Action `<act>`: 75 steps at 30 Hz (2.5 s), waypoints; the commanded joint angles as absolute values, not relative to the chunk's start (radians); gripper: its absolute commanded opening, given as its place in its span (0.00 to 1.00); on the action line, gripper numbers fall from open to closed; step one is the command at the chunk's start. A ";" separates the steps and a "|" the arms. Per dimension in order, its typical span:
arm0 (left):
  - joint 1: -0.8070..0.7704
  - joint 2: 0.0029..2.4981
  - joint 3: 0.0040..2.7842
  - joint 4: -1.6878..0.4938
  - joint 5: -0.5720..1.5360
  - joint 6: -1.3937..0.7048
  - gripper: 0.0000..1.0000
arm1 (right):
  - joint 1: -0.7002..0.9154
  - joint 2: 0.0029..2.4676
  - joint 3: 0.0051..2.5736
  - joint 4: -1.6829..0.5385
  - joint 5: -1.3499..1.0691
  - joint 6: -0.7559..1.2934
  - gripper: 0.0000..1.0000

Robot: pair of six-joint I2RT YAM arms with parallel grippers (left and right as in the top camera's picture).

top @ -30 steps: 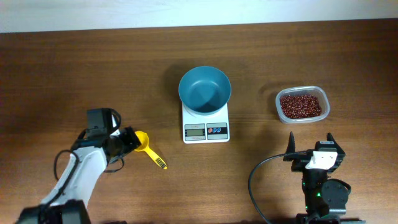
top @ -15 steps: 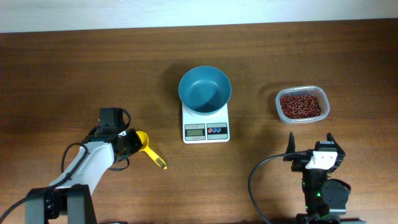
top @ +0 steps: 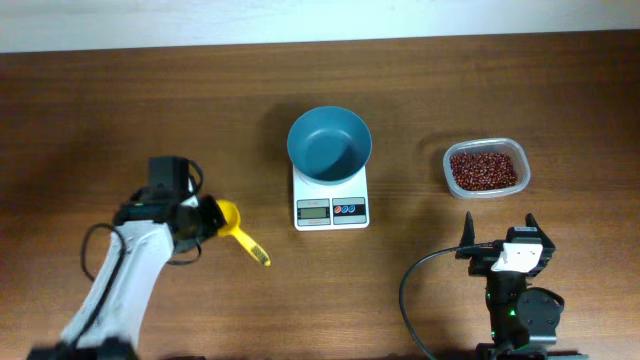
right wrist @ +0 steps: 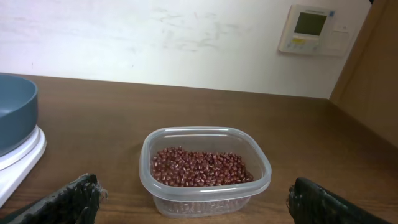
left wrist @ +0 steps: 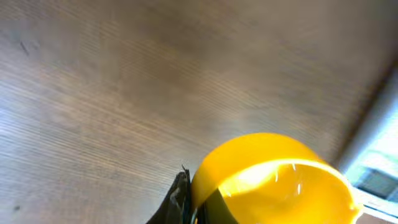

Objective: Scoop item into bowl and weigh 50g on scale
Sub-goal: 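Lift the yellow scoop with the left gripper toward the scale, then grasp the scoop handle with the right gripper beside the left gripper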

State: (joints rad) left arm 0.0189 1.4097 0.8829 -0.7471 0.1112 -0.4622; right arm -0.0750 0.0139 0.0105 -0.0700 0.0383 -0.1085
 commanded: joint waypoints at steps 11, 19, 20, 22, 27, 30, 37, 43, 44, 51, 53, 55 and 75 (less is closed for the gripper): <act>0.017 1.025 1.066 -0.989 0.347 -0.564 0.00 | -0.067 0.007 0.006 -0.078 0.037 -0.109 0.99; 0.017 1.042 1.065 -1.009 0.429 -0.602 0.00 | -0.067 0.007 0.006 -0.073 -0.015 -0.043 0.99; 0.017 1.047 1.065 -1.011 0.430 -0.619 0.00 | -0.067 0.007 0.006 -0.076 -0.047 0.009 0.99; 0.017 1.058 1.065 -1.011 0.426 -0.658 0.00 | -0.067 0.007 0.006 -0.070 -0.128 0.198 0.99; 0.017 1.095 1.065 -1.008 0.427 -0.774 0.00 | -0.067 0.007 0.008 -0.047 -0.488 0.566 0.99; 0.017 1.107 1.065 -1.010 0.427 -0.774 0.00 | -0.067 0.007 0.007 -0.033 -0.815 0.692 0.99; 0.017 1.109 1.065 -1.004 0.427 -0.774 0.00 | -0.066 0.007 0.006 -0.029 -0.886 0.798 0.99; 0.017 1.109 1.065 -1.005 0.431 -0.776 0.00 | -0.067 0.018 0.089 0.118 -0.739 0.832 0.99; 0.017 1.109 1.065 -1.005 0.431 -0.796 0.00 | -0.067 0.033 0.129 0.089 -0.735 0.830 0.99; -0.023 1.109 1.065 -1.005 0.430 -0.956 0.00 | -0.066 0.314 0.558 -0.426 -0.832 0.714 0.99; -0.067 1.109 1.065 -1.004 0.422 -1.084 0.00 | -0.067 0.430 0.630 -0.476 -1.040 0.657 0.99; -0.103 1.109 1.065 -0.999 0.410 -1.181 0.00 | -0.067 0.474 0.633 -0.477 -1.086 0.657 0.99; -0.474 1.216 1.065 -0.637 0.231 -1.360 0.00 | 0.126 0.532 0.625 -0.437 -0.818 0.467 0.74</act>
